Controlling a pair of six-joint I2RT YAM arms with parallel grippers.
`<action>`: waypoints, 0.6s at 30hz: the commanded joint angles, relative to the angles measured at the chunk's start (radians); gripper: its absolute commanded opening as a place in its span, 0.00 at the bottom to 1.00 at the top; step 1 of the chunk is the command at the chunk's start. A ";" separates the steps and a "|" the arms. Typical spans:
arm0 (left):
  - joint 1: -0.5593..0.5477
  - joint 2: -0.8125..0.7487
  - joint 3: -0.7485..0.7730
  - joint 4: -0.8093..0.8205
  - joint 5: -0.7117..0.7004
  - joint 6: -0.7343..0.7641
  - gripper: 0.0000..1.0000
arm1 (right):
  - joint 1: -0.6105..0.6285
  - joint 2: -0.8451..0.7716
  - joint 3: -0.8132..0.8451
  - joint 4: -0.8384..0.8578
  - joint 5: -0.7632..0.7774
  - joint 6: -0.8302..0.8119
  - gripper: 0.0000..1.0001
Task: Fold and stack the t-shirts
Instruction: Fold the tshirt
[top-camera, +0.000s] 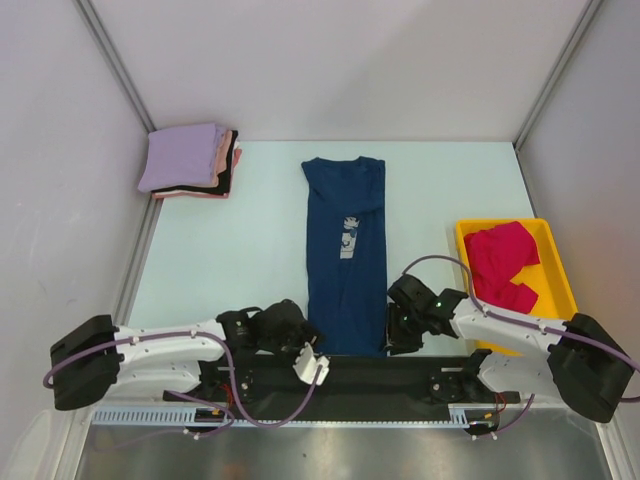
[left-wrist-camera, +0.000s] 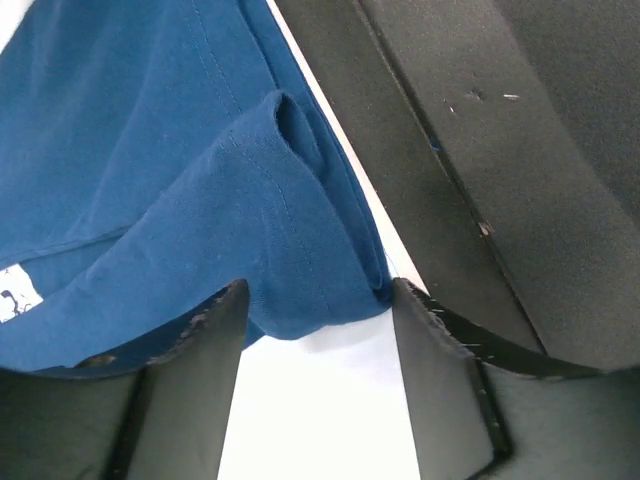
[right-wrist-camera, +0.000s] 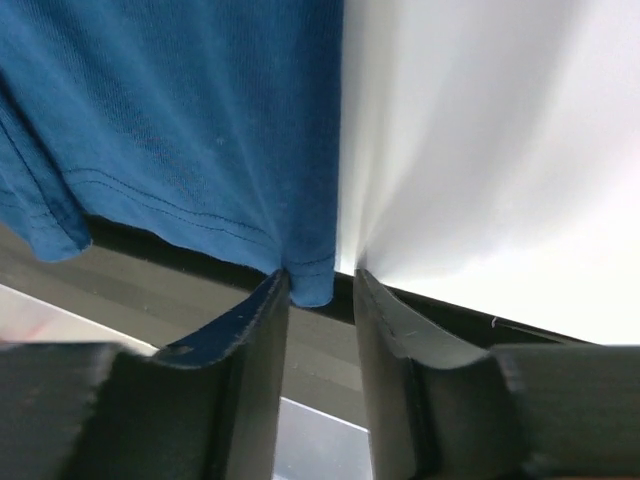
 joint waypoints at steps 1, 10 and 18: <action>-0.012 0.005 -0.025 0.042 0.002 0.006 0.62 | 0.019 -0.009 -0.014 -0.001 0.013 0.016 0.36; -0.013 0.059 -0.001 0.076 0.004 0.000 0.00 | 0.002 0.020 0.051 0.030 -0.004 -0.003 0.00; 0.103 0.035 0.262 -0.117 0.056 -0.368 0.00 | -0.168 0.046 0.260 -0.066 -0.017 -0.147 0.00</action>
